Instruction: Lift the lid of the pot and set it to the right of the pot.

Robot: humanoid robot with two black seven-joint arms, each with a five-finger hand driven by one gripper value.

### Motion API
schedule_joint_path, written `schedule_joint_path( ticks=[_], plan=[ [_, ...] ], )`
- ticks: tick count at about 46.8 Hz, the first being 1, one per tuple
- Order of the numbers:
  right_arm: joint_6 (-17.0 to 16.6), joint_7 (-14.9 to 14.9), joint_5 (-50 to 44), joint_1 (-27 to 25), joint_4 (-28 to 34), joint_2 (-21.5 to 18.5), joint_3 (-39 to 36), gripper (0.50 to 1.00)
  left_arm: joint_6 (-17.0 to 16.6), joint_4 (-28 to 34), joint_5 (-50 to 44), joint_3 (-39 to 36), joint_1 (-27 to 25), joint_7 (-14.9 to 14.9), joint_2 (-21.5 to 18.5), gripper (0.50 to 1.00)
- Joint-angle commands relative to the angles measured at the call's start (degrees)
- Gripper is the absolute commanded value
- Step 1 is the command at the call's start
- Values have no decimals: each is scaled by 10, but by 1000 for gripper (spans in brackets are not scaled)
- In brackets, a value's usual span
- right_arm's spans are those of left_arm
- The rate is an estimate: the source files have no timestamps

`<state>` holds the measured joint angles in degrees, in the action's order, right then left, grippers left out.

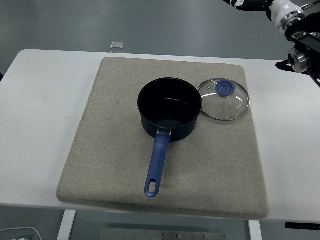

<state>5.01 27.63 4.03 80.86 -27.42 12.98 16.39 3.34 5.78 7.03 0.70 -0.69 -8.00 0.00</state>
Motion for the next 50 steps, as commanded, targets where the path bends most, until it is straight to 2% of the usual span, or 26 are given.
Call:
schedule_joint_path(
  ticks=[1,19,27,50],
  plan=[
    [1,0,-1,-8,0,-3,-16,901,0,0,0,0,0,0,0,1000],
    [8,1,-1,-29,0,-12,-22,903,-1,0,0,0,0,0,0,1000],
    [21,3,1,-40,0,-13,-24,903,-1,0,0,0,0,0,0,1000],
    [22,5,5,-59,0,-24,-29,903,0,0,0,0,0,0,0,1000]
  ],
)
